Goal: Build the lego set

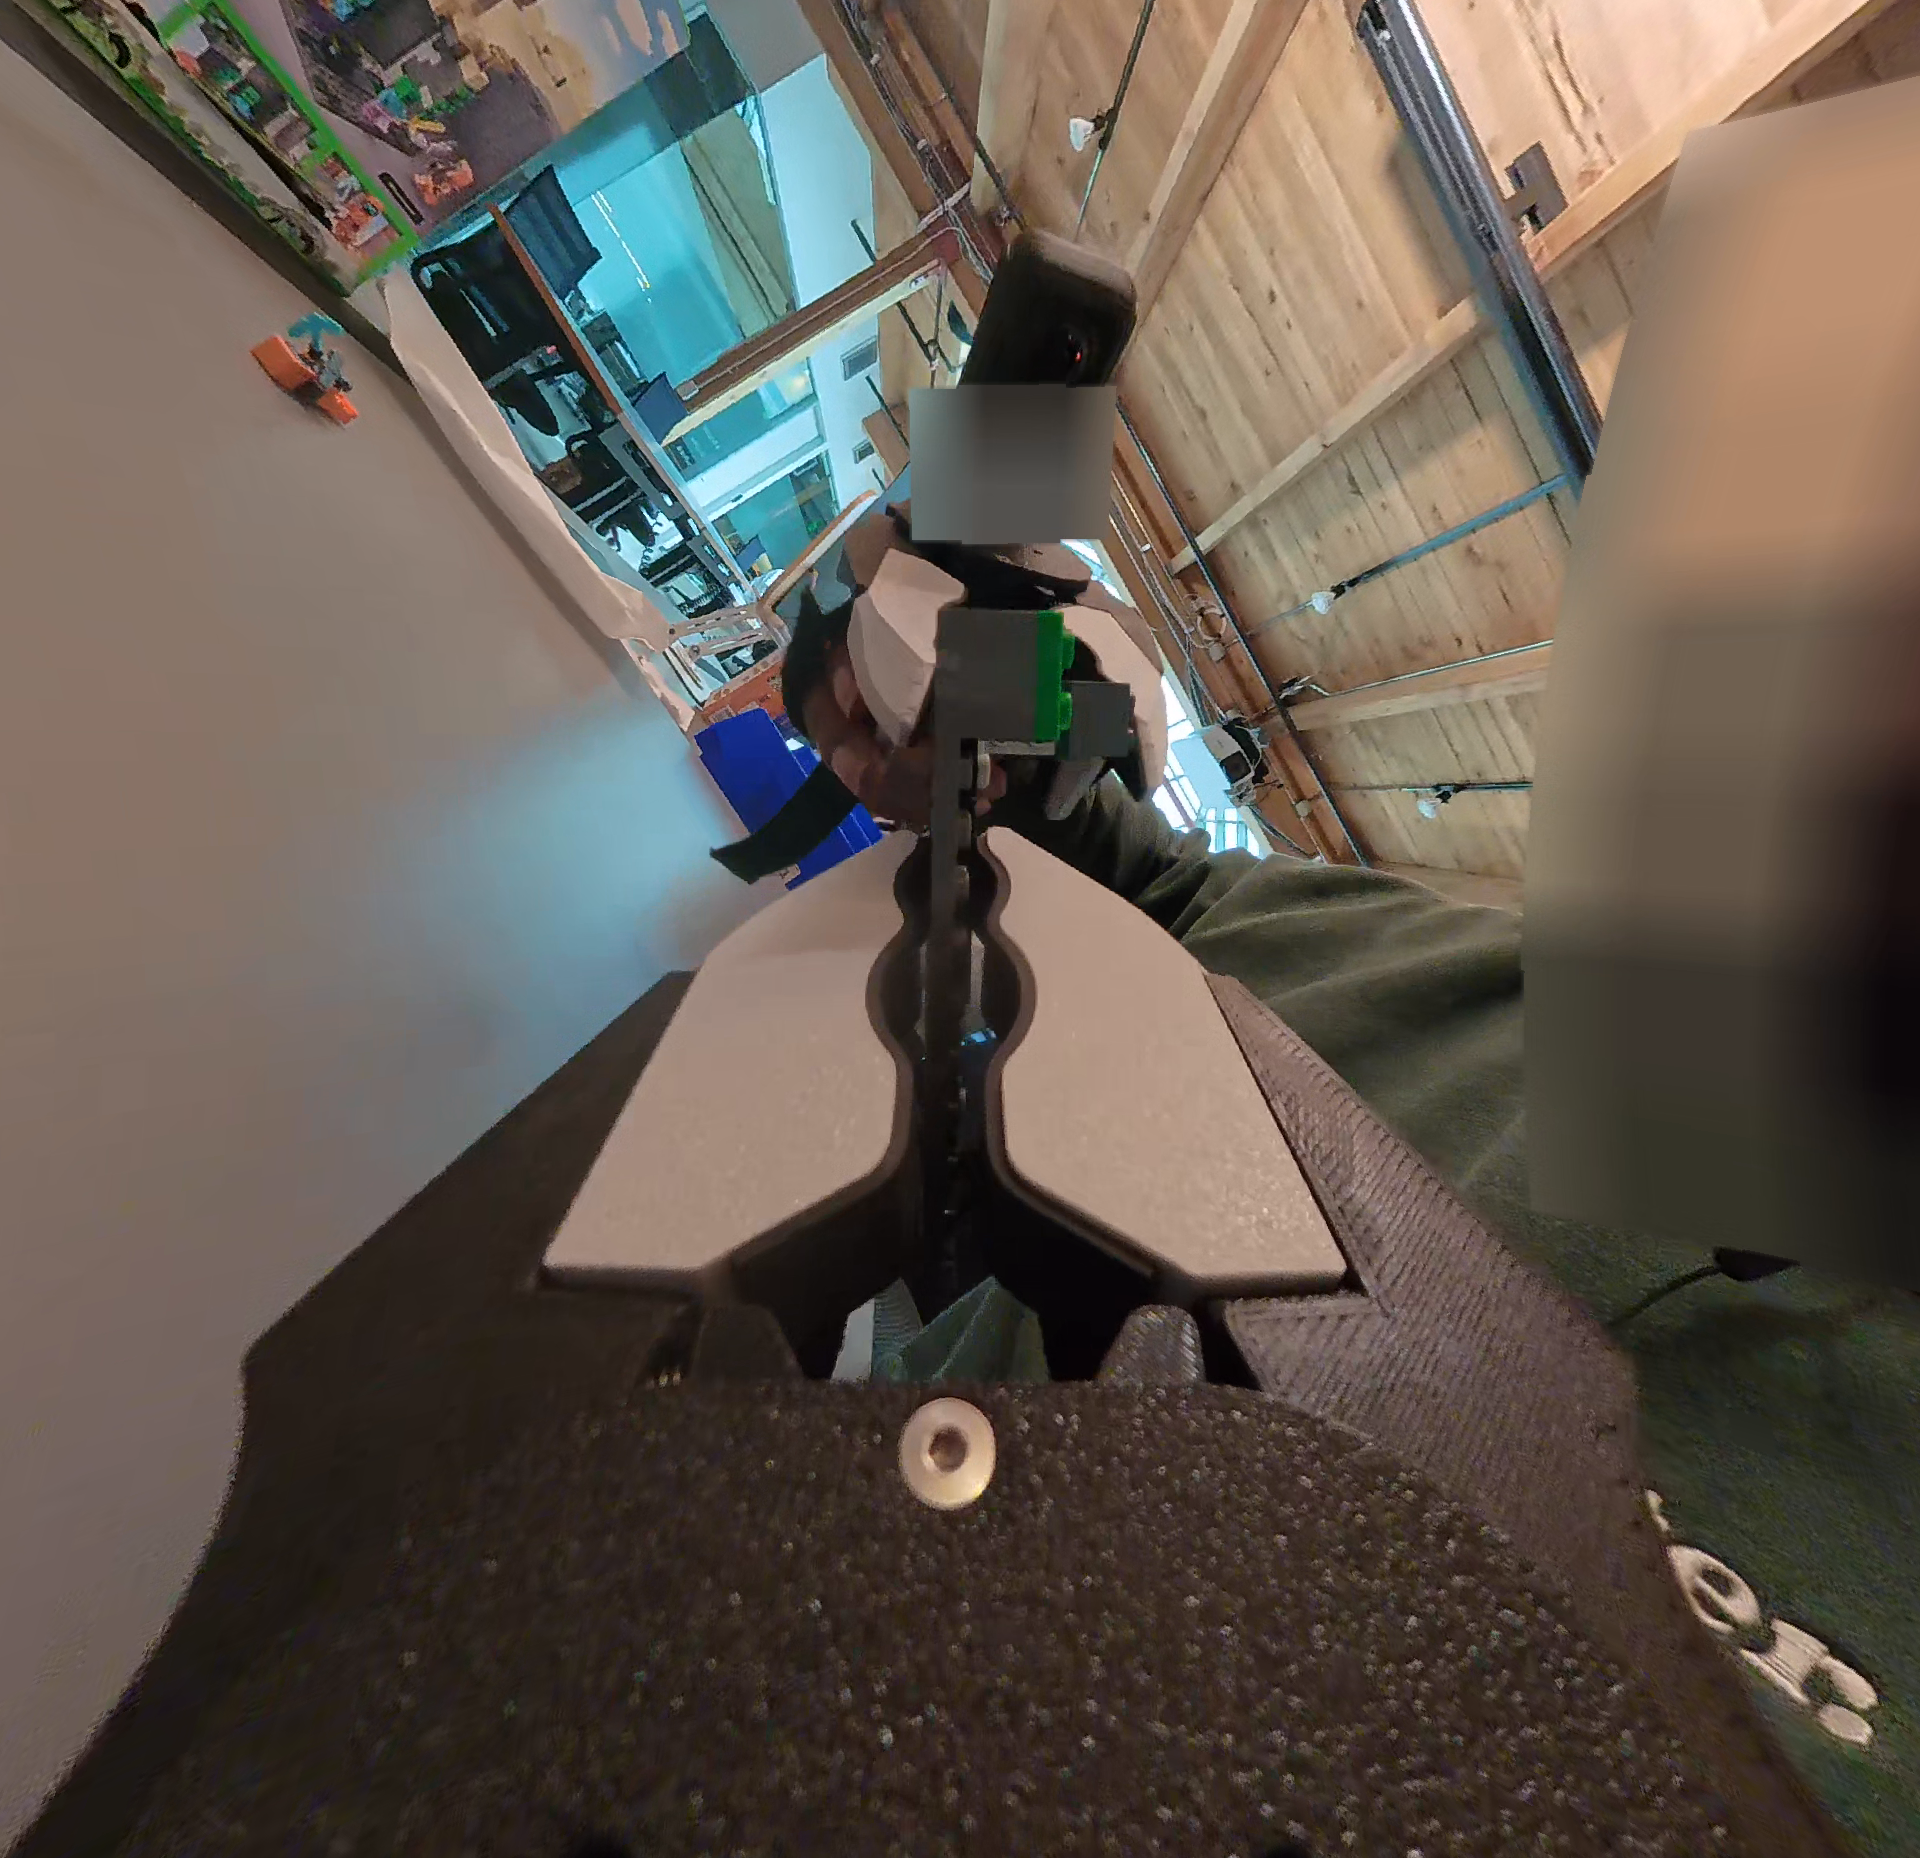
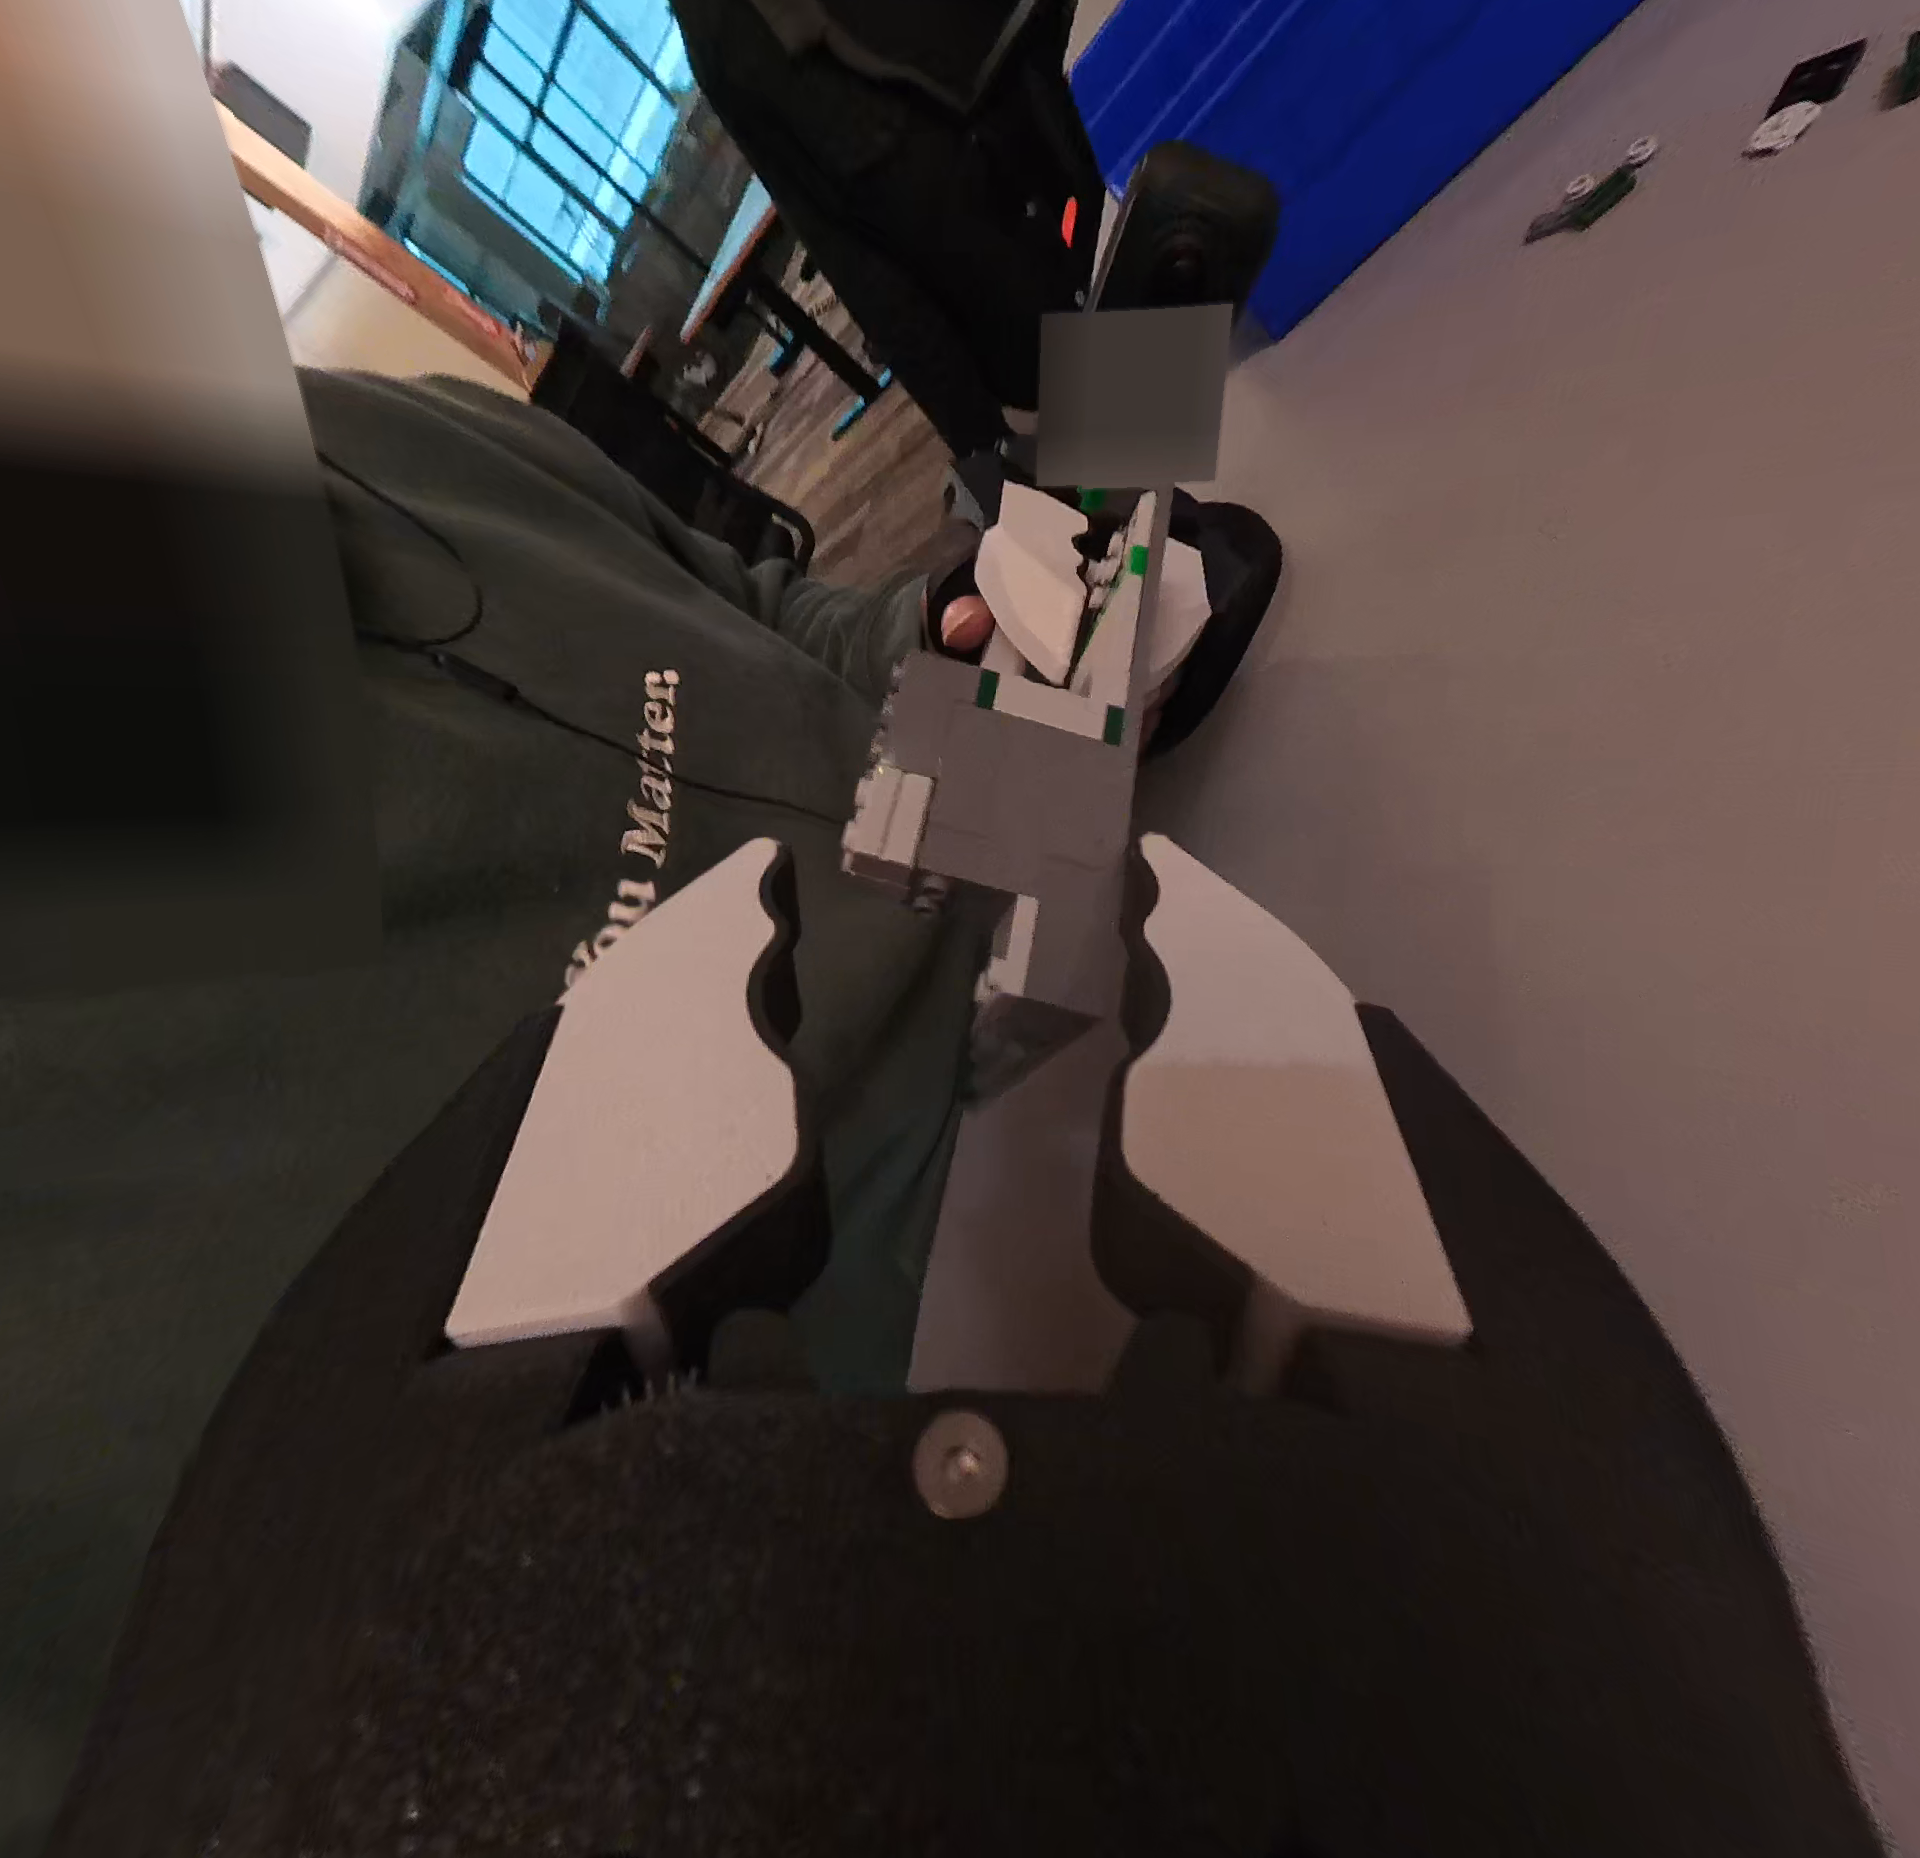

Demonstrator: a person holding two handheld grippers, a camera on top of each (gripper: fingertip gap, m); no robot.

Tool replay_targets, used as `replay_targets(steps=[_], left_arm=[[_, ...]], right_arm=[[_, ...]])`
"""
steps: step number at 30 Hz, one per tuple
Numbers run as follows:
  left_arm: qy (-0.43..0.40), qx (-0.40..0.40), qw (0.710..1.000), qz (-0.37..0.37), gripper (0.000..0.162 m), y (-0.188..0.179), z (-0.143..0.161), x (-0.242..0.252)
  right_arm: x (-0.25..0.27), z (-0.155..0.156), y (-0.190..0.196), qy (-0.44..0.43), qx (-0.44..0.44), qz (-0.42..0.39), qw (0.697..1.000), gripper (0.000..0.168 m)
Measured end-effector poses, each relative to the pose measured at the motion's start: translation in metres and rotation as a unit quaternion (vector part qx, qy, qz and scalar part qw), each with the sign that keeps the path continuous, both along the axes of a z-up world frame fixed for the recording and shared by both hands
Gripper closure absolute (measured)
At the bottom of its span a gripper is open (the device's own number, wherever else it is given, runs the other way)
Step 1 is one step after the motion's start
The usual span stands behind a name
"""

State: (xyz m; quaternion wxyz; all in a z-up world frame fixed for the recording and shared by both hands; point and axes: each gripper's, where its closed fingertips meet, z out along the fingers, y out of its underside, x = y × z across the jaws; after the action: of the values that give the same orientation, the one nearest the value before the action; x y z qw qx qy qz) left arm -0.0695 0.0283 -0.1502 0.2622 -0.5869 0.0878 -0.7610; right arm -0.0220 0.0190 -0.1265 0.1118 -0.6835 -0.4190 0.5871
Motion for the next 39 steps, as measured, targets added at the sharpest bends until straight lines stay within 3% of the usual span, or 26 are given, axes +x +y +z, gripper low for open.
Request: replay_targets(steps=[8,13,29,37,39], left_arm=[[0.007,0.013,1.0,0.017,0.156,0.001,0.002,0.002],[0.01,0.002,1.0,0.018,0.156,0.003,-0.001,0.002],[0.028,-0.007,1.0,0.005,0.156,0.008,-0.009,0.007],[0.03,-0.031,0.999,0.014,0.155,0.018,-0.008,0.009],[0.02,-0.048,0.999,0.015,0.155,0.021,-0.006,0.009]], right_arm=[[-0.002,0.006,0.01,0.037,-0.074,-0.105,0.991,0.117],[-0.002,0.003,0.012,0.053,-0.064,-0.142,0.986,0.118],[0.003,-0.008,0.018,0.092,-0.017,-0.143,0.985,0.12],[0.005,-0.007,0.027,0.114,-0.043,-0.152,0.981,0.119],[0.008,-0.001,0.03,0.131,-0.045,-0.155,0.978,0.103]])
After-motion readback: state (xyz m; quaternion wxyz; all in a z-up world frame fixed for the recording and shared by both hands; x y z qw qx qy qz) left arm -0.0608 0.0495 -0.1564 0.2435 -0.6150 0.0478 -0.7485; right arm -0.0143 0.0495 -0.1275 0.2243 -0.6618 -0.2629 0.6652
